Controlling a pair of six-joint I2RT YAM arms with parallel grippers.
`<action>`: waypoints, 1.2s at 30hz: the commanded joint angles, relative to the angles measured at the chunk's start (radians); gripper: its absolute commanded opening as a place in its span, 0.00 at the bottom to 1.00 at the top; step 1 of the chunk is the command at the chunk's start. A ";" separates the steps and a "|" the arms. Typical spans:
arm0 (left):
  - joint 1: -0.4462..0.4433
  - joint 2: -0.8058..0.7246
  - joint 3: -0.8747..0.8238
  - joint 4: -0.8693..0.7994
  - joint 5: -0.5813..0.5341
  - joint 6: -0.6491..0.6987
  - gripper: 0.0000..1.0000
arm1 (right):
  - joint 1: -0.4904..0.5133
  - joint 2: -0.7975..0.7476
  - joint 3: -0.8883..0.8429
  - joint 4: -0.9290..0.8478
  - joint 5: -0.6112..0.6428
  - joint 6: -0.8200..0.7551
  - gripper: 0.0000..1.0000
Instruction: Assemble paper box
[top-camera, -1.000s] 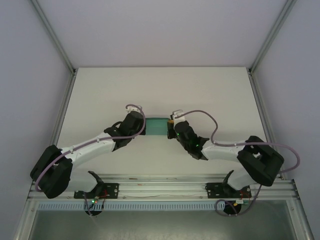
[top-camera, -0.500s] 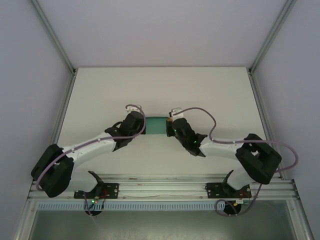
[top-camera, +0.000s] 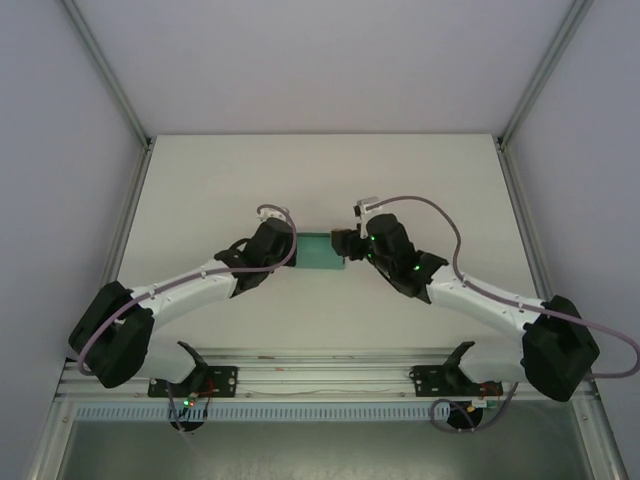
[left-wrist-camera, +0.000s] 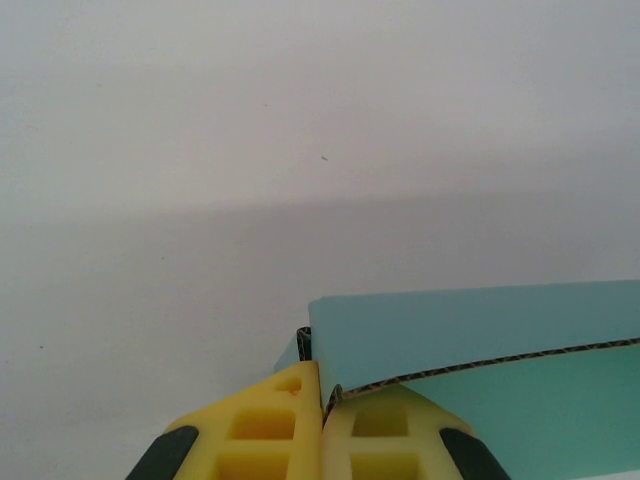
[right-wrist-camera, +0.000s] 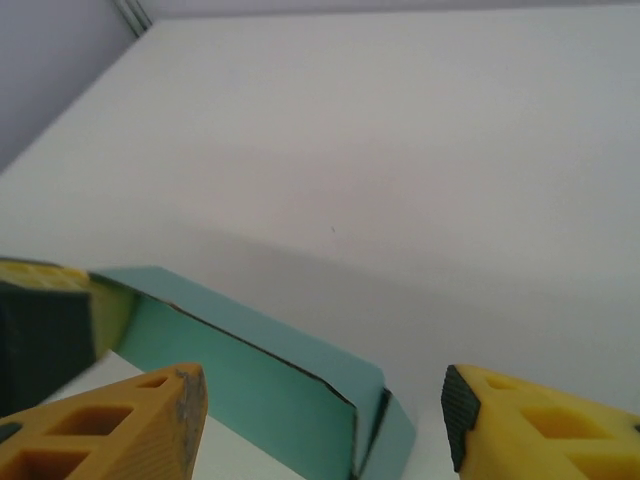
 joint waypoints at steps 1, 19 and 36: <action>-0.019 0.070 -0.048 -0.236 0.116 0.012 0.00 | -0.019 0.017 0.061 -0.083 0.039 0.037 0.62; -0.019 0.036 -0.052 -0.235 0.109 0.020 0.00 | -0.078 0.218 0.003 -0.097 -0.034 0.113 0.42; -0.012 -0.110 0.028 -0.295 0.173 0.039 0.48 | -0.077 0.249 -0.096 -0.091 -0.028 0.155 0.37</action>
